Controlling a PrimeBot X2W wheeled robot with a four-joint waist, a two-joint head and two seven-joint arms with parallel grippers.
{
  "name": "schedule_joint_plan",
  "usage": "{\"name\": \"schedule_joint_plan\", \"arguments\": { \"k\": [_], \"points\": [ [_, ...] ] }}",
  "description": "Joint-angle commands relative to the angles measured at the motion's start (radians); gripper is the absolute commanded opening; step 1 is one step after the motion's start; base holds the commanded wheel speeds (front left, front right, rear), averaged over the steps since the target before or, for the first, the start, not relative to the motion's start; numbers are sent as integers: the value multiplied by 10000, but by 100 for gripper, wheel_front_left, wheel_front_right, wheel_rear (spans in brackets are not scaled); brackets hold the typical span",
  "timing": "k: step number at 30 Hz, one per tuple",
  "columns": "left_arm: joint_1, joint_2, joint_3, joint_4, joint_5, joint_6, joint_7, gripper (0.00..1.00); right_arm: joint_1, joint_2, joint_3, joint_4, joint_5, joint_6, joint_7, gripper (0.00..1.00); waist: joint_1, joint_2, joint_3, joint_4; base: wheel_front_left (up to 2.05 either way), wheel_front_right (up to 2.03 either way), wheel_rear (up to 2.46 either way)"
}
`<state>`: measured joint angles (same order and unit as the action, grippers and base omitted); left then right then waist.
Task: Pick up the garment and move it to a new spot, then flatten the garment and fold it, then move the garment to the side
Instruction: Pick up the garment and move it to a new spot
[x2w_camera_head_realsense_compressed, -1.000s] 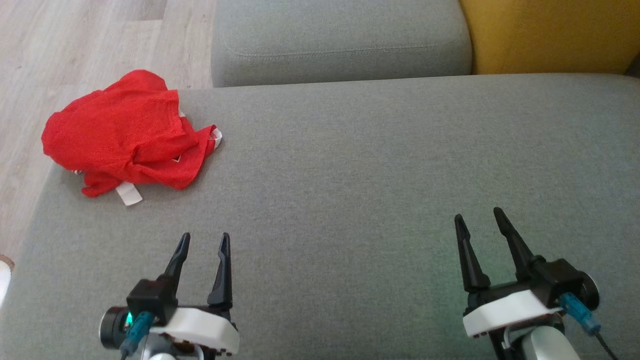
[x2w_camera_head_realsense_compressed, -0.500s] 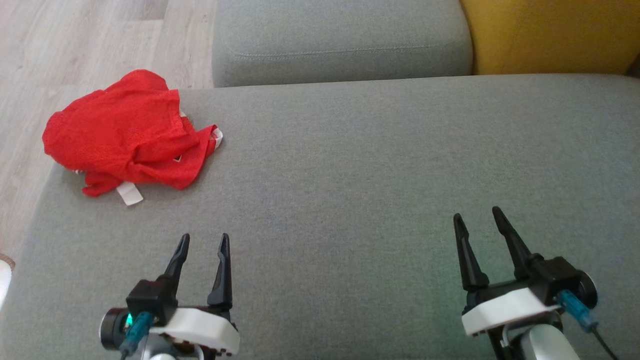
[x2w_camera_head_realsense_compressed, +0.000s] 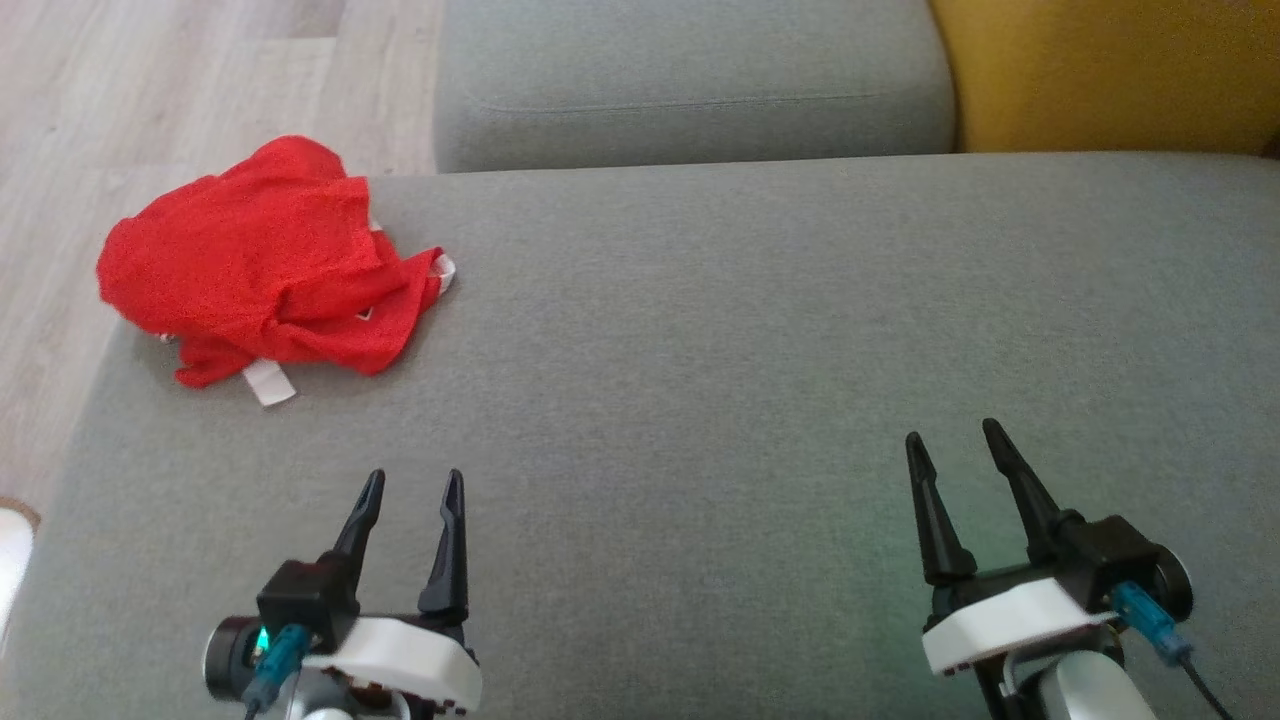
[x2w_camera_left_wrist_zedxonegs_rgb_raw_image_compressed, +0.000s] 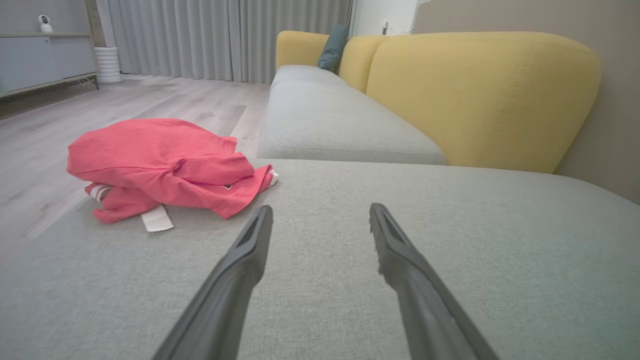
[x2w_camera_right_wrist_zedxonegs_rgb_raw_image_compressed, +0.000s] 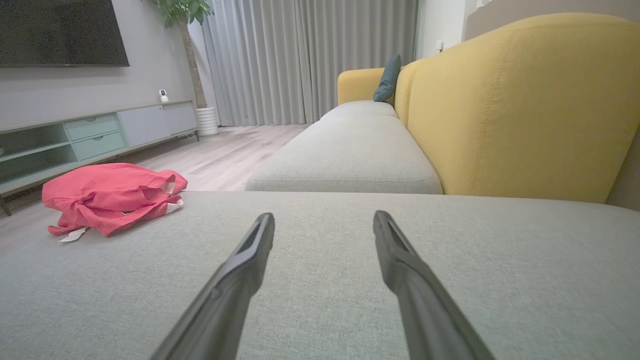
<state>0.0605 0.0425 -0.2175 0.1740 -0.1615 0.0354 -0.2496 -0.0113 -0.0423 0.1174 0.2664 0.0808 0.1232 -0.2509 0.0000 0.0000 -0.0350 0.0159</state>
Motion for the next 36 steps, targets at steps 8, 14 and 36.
{"name": "schedule_joint_plan", "arguments": {
  "k": [8,14,36],
  "points": [
    [-367,78,283,-284,29,46,-122,100,-344,-79,235,-537,112,75,-109,100,0,0,-4,1350,0,0,0],
    [-348,85,459,-315,119,11,-122,100,-291,-79,334,-601,176,75,-109,100,0,0,12,2702,0,0,0],
    [-495,346,1147,-598,225,-224,-122,100,-446,-79,460,-689,221,75,-109,100,0,0,353,4258,0,0,0]
  ]
}}
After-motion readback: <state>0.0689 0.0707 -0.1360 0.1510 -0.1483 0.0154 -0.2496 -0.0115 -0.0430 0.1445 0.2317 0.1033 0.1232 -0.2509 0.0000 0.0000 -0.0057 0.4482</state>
